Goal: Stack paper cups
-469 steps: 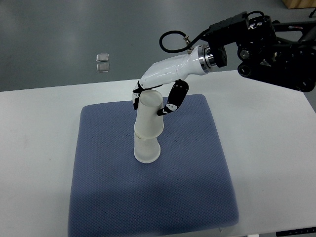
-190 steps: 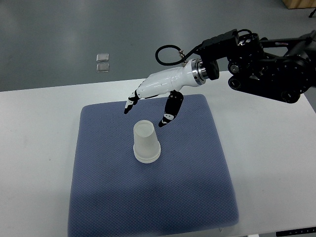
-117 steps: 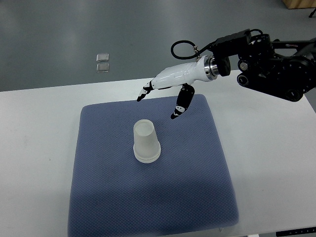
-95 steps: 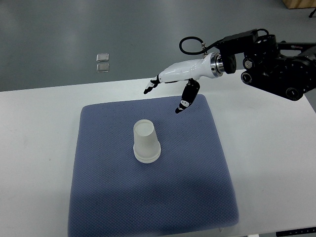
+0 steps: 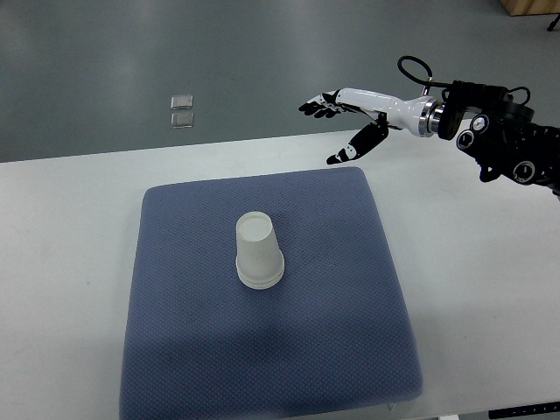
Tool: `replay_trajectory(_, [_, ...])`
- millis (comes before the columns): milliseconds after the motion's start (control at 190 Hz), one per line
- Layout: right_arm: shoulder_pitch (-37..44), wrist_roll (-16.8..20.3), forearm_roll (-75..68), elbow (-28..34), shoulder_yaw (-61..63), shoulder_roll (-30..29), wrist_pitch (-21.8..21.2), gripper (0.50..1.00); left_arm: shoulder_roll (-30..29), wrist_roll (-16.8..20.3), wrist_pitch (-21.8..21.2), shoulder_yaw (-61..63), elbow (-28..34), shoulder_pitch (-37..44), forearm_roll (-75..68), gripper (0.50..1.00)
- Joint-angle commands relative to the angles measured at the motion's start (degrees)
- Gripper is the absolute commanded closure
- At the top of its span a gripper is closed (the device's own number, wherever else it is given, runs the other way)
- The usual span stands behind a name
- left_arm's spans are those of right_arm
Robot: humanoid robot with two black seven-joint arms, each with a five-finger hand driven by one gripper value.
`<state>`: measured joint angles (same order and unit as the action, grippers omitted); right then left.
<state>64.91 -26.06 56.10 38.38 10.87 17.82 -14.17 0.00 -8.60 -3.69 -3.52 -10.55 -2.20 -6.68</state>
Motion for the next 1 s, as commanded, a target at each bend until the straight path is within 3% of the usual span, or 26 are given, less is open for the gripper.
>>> replay_trajectory(0, [-0.8, 0.0, -8.3, -1.0, 0.2, -1.6, 1.9, 0.603, 0.0, 0.0, 0.0, 0.0, 0.0, 0.0, 0.0, 0.5])
replay_trajectory(227, [-2.2, 2.8, -30.3, -1.9, 0.2, -3.8, 9.9, 0.603, 0.0, 0.0, 0.0, 0.0, 0.0, 0.0, 0.0, 0.5])
replay_trajectory(390, [-3.3, 3.3, -41.7, -3.3, 0.1, -3.9, 11.4, 0.603, 0.0, 0.0, 0.0, 0.0, 0.0, 0.0, 0.0, 0.5])
replay_trajectory(495, [-3.8, 8.7, -52.0, -4.9, 0.2, -4.0, 11.7, 0.603, 0.0, 0.0, 0.0, 0.0, 0.0, 0.0, 0.0, 0.5])
replay_trajectory(590, [-3.9, 10.3, -63.8, -5.7, 0.2, -3.8, 12.8, 0.603, 0.0, 0.0, 0.0, 0.0, 0.0, 0.0, 0.0, 0.5])
replay_trajectory(791, [-5.4, 10.6, -71.1, -6.0, 0.2, -4.0, 11.2, 0.589, 0.0, 0.0, 0.0, 0.0, 0.0, 0.0, 0.0, 0.5])
replay_trajectory(996, [-7.6, 7.7, -71.0, -8.1, 2.0, -5.5, 7.0, 0.589, 0.0, 0.0, 0.0, 0.0, 0.0, 0.0, 0.0, 0.5])
